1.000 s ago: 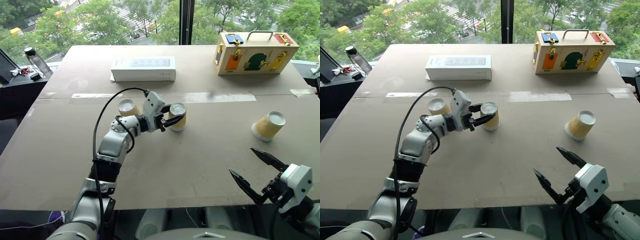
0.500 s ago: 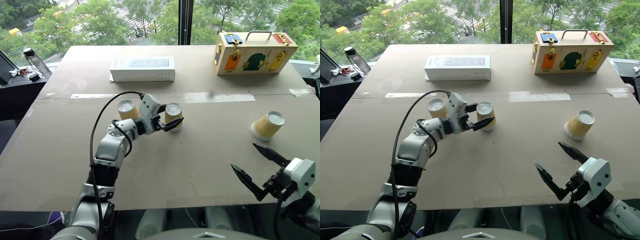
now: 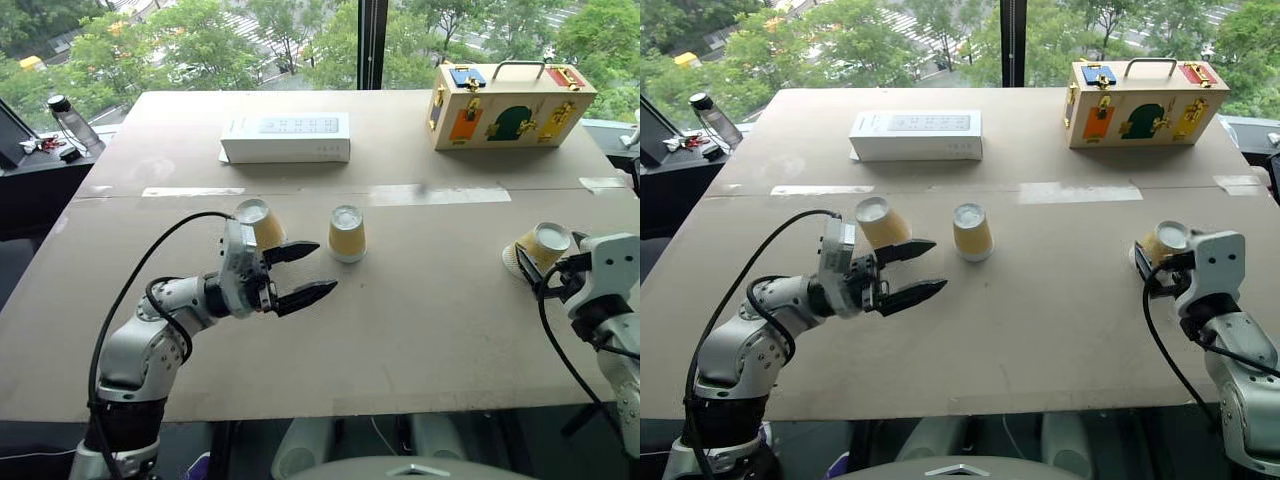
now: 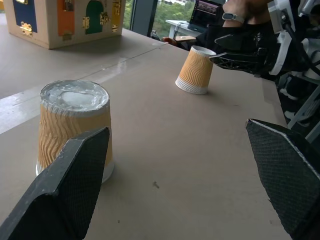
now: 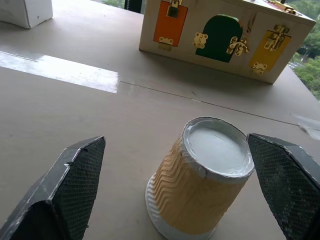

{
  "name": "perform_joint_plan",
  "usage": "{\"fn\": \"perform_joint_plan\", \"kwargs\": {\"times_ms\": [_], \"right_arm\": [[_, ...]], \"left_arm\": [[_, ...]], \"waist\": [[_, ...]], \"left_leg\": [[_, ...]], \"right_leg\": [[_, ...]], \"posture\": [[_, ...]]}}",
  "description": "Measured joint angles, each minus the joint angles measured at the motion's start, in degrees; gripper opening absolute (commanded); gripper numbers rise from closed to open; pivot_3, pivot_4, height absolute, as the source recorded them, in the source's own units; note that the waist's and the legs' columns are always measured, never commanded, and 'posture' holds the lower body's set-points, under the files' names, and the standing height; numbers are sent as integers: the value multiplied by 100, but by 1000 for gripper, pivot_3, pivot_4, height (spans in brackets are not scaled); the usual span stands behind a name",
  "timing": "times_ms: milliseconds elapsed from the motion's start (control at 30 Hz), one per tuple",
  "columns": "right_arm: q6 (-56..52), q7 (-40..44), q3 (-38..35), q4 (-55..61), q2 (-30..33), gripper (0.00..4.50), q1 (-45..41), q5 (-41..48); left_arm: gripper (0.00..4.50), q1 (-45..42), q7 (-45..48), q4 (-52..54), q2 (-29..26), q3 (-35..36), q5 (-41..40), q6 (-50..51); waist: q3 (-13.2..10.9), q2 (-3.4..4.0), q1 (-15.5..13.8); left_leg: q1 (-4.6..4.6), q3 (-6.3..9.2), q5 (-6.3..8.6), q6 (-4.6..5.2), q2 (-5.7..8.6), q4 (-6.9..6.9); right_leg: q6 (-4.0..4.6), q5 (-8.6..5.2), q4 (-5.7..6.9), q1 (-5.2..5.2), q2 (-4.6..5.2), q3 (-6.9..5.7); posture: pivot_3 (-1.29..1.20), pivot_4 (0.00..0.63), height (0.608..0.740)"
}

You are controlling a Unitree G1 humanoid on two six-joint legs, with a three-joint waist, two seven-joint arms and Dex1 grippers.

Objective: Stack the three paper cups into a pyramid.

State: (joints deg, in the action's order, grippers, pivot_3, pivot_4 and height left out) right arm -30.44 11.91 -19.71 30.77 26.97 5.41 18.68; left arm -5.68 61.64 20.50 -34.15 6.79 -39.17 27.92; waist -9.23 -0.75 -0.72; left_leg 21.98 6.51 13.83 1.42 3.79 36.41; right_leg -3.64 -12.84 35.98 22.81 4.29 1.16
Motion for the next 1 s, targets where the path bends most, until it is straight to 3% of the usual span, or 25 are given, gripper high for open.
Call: {"fn": "perform_joint_plan", "kwargs": {"times_ms": [267,367,467,500,767,867,1000], "right_arm": [[-759,-136,-173,-736,-107,4500,-777,298],[-916,-107,-213,-877,-129,3670,-876,447],[-943,-60,-228,-964,-122,2354,-914,478],[-943,-35,-228,-980,-112,2168,-926,480],[-813,654,100,-590,273,2168,-930,570],[-621,1598,1285,-24,470,2168,-1413,704],[-529,1934,2189,-89,123,2168,-1963,710]], "left_arm": [[4464,471,209,619,-234,70,-337,-81],[4500,539,288,715,-312,113,-480,-69],[4500,602,417,889,-469,143,-662,-47],[4500,607,424,934,-488,153,-715,-36],[4500,739,-20,990,-244,227,-621,-239],[4500,1289,-367,770,184,411,-124,-918],[4500,1657,-291,405,307,657,-105,-1242]], "waist": [[-1,4,6],[-2,5,11],[-4,9,7],[-4,9,7],[-10,19,40],[-10,15,185],[-12,8,136]], "left_leg": [[-2,-3,0,1,-1,0],[0,-4,0,2,-1,0],[-1,-4,0,2,-1,0],[-1,-4,0,2,-1,0],[-3,-11,0,2,-4,0],[-11,-20,1,2,-14,-4],[-5,-9,1,2,-21,-4]], "right_leg": [[4,2,-1,-1,-6,3],[4,2,-1,0,-7,4],[4,2,-1,0,-7,5],[4,2,-1,0,-7,5],[-7,8,-2,0,-9,10],[-17,14,-6,0,-16,18],[5,4,-6,1,-17,1]], "posture": [[0,150,740],[0,150,740],[0,150,740],[0,150,740],[0,150,740],[0,150,740],[0,150,740]]}}
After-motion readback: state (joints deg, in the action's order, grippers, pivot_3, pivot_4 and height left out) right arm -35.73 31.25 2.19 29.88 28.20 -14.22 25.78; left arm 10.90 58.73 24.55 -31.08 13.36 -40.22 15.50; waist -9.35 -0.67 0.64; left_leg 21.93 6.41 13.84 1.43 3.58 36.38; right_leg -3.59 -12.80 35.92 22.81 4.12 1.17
